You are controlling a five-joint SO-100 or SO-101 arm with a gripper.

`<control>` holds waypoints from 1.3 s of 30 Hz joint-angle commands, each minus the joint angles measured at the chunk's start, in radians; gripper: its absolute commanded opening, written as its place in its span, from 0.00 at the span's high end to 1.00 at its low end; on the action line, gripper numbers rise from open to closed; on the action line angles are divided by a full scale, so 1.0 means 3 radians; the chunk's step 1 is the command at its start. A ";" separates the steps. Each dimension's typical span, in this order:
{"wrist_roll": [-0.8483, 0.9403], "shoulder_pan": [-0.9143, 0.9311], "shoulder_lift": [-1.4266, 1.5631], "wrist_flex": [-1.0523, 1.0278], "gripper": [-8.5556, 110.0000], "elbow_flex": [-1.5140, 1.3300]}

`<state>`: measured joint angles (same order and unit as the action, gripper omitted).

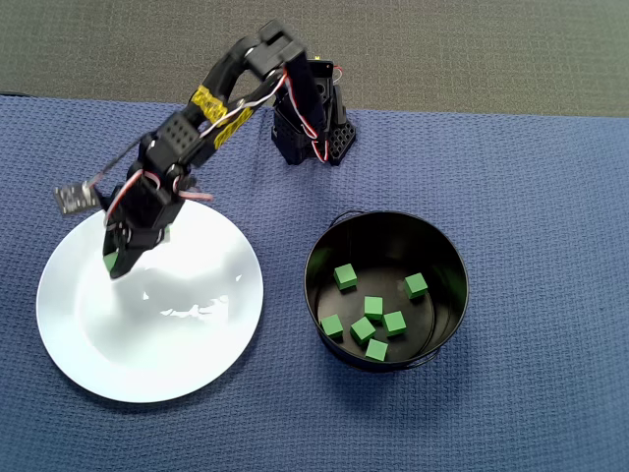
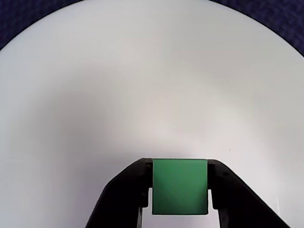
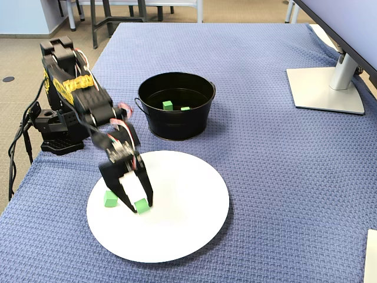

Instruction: Pick up the green cubes from the white plate and place them in the black recipient

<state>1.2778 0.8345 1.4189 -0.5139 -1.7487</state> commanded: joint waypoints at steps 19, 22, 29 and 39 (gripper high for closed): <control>-0.4443 -0.2858 0.2546 -0.2424 0.93 0.0363; -0.4674 -0.3354 0.2490 -0.2265 0.93 0.0189; -0.4786 -0.3886 0.2270 -0.1739 0.93 -0.0383; -0.4520 -0.4106 0.2158 -0.1769 0.70 -0.0440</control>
<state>-0.1150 -0.3820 2.0617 -1.0630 -1.8853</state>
